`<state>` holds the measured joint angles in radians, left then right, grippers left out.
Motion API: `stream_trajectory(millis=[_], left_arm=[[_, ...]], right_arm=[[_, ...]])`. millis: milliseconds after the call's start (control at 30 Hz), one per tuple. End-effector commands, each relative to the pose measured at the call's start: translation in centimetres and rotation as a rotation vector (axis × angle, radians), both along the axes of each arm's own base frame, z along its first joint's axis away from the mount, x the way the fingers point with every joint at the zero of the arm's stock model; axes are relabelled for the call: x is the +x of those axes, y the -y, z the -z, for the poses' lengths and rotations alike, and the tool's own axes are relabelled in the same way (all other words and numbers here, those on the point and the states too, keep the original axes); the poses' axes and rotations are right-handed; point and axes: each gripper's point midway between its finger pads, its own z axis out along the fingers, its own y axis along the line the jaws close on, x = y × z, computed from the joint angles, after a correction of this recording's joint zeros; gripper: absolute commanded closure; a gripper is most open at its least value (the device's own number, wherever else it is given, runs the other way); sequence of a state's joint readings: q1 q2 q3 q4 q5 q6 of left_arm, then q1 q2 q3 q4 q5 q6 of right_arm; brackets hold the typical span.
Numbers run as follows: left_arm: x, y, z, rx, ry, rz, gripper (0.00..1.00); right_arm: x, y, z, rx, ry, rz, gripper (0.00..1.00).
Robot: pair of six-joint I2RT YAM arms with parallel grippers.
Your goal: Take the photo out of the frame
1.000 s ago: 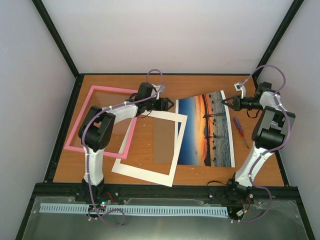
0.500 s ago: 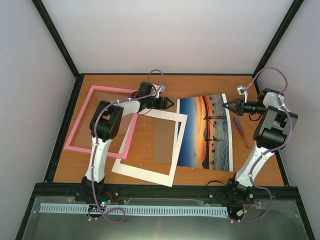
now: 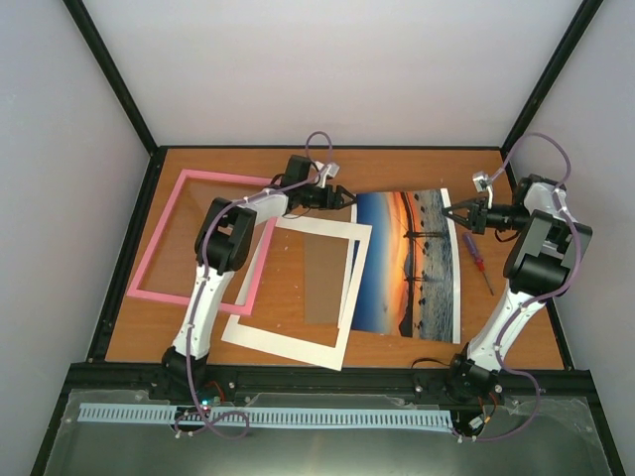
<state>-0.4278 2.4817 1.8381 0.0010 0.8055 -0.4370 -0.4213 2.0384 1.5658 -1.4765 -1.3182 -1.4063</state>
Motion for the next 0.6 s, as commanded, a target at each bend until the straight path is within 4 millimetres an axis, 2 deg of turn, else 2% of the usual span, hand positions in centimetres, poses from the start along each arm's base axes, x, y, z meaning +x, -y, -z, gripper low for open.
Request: stream_trajectory(millis=[0, 133, 333, 567], left_arm=[[0.1, 1.2, -0.1, -0.033, -0.035, 0.032, 0.25], [-0.7, 2.6, -1.1, -0.084, -0.011, 0.107, 0.24], [-3.3, 4.7, -1.8, -0.124, 0.026, 0.243, 0.25], [-4.1, 4.5, -2.3, -0.137, 0.037, 0.256, 0.34]], right_arm=[[-0.2, 0.0, 0.2, 0.03, 0.005, 0.005, 0.97], [-0.1, 0.0, 0.3, 0.032, -0.002, 0.005, 0.97], [0.3, 0.2, 0.2, 0.037, -0.004, 0.01, 0.97], [0.7, 0.6, 0.5, 0.046, -0.022, 0.02, 0.97]])
